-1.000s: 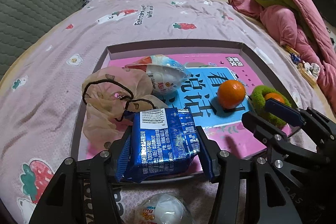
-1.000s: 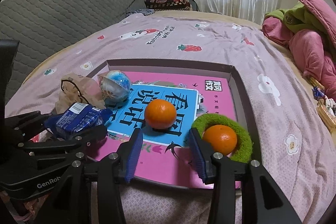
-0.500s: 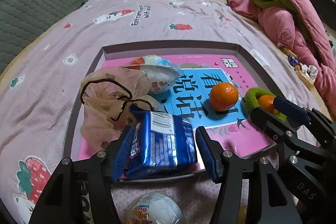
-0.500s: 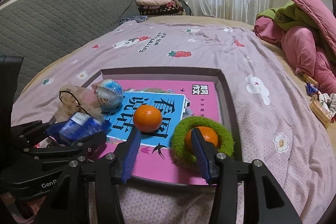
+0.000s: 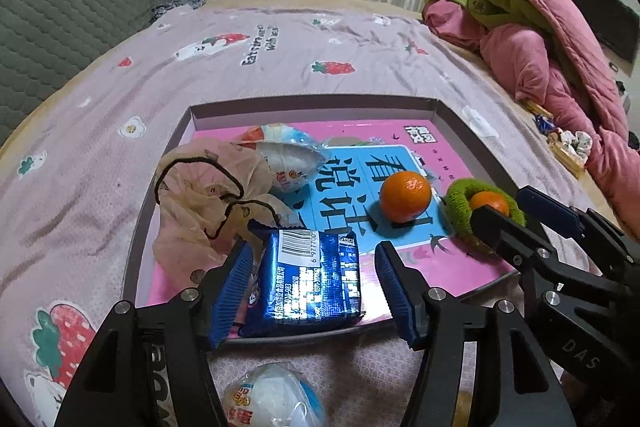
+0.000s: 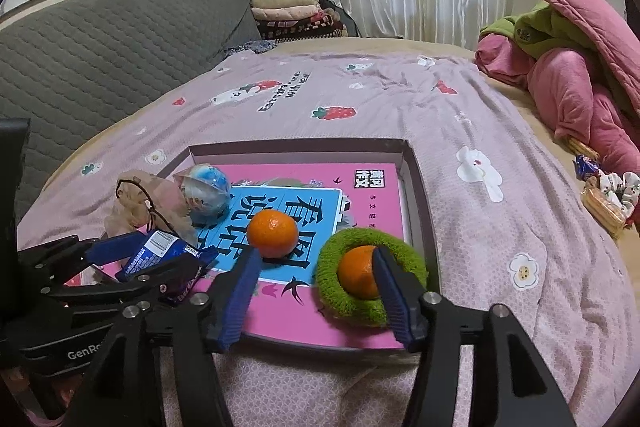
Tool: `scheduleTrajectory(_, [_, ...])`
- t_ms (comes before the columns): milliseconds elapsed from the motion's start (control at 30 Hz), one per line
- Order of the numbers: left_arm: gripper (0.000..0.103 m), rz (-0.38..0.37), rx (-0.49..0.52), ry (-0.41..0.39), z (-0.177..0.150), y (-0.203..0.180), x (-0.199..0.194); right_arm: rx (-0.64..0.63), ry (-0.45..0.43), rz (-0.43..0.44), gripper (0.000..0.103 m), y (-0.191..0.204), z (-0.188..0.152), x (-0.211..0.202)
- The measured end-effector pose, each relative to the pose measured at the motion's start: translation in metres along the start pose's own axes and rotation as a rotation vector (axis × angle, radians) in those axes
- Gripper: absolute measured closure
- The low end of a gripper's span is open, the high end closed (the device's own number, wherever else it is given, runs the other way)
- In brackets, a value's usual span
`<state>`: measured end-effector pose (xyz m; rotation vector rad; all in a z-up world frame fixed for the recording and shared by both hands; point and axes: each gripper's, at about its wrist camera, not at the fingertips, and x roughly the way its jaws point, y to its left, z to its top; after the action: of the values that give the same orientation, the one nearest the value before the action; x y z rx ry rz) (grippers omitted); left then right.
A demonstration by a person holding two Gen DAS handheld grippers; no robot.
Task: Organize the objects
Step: 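Open the left tool to release the packet in the tray and withdraw both tools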
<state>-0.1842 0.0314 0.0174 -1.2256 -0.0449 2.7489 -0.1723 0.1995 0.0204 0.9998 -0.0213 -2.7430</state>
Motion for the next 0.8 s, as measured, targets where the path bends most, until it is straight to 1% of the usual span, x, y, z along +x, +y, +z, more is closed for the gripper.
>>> scheduleTrajectory(267, [0.038,-0.001,0.013,-0.027,0.000,0.000,-0.010,0.005,-0.021,0.008,0.041,0.002,0.002,-0.006])
scheduleTrajectory(400, [0.032,-0.002,0.008,-0.054,-0.001,0.003,-0.019,0.001,-0.043,0.011,0.039,0.006,0.003,-0.012])
scheduleTrajectory(667, [0.031,-0.007,0.008,-0.099,-0.002,0.007,-0.036,-0.017,-0.076,0.016,0.038,0.011,0.004,-0.025])
scheduleTrajectory(800, [0.030,-0.010,-0.014,-0.113,-0.003,0.010,-0.043,-0.035,-0.092,0.007,0.034,0.013,0.003,-0.033])
